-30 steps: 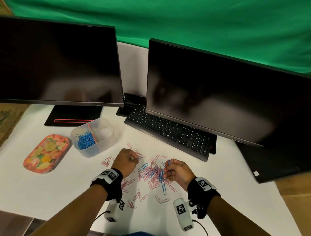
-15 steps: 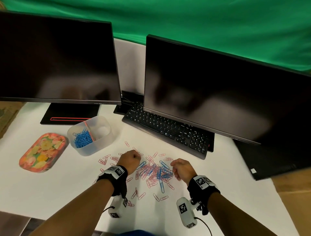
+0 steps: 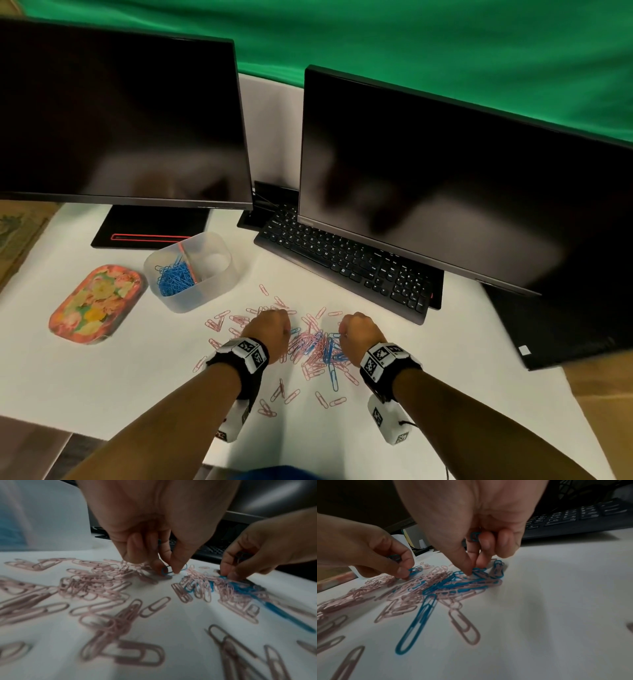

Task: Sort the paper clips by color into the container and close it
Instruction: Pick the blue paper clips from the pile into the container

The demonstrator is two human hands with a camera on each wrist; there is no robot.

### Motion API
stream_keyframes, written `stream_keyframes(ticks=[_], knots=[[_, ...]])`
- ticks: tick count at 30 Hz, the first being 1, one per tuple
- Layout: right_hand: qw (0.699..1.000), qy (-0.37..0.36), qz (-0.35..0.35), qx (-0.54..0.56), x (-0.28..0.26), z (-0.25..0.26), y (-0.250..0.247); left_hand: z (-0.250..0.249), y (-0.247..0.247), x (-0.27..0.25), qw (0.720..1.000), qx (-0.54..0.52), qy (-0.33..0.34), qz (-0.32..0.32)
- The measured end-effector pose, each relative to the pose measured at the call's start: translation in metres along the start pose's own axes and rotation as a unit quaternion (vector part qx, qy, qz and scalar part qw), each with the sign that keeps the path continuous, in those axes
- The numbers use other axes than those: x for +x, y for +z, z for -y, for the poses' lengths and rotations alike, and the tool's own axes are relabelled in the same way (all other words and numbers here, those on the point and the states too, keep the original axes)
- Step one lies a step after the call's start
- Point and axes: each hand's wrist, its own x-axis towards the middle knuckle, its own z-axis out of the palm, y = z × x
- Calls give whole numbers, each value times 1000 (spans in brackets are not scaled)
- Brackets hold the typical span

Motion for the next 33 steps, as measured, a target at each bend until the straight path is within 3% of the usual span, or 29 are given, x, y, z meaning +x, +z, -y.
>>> stream_keyframes(ticks=[3,7,8,10,12,14,16,18,21,23,27,33], knots=[[1000,-6,14,-7,2,3,-1,2,-2,-2,996,-87,-15,-13],[997,-77,8,-12,2,5,-2,3,-3,1,982,-186,-34,19],[995,-94,11,-16,1,5,-2,3,-4,3,966,-251,-54,25],[993,-117,19,-26,2,6,-2,1,-9,4,901,-413,-122,46],[991,-128,22,-31,3,6,-3,1,-14,3,843,-511,-161,53],[991,-129,29,-39,3,8,-4,-1,-17,1,805,-564,-173,62],[991,-117,37,-44,3,10,-5,-1,-18,0,787,-587,-181,67],[993,-101,43,-40,3,10,-6,-1,-18,0,803,-566,-172,69],[994,-89,43,-37,3,11,-3,-5,-12,-6,926,-363,-90,59],[996,-81,34,-25,1,10,-2,-9,-1,-9,973,-226,-27,39],[995,-90,0,43,-3,-2,-1,-13,14,-8,997,-50,40,34],[964,-36,-17,261,-5,-26,2,1,7,-2,999,-18,27,-8]])
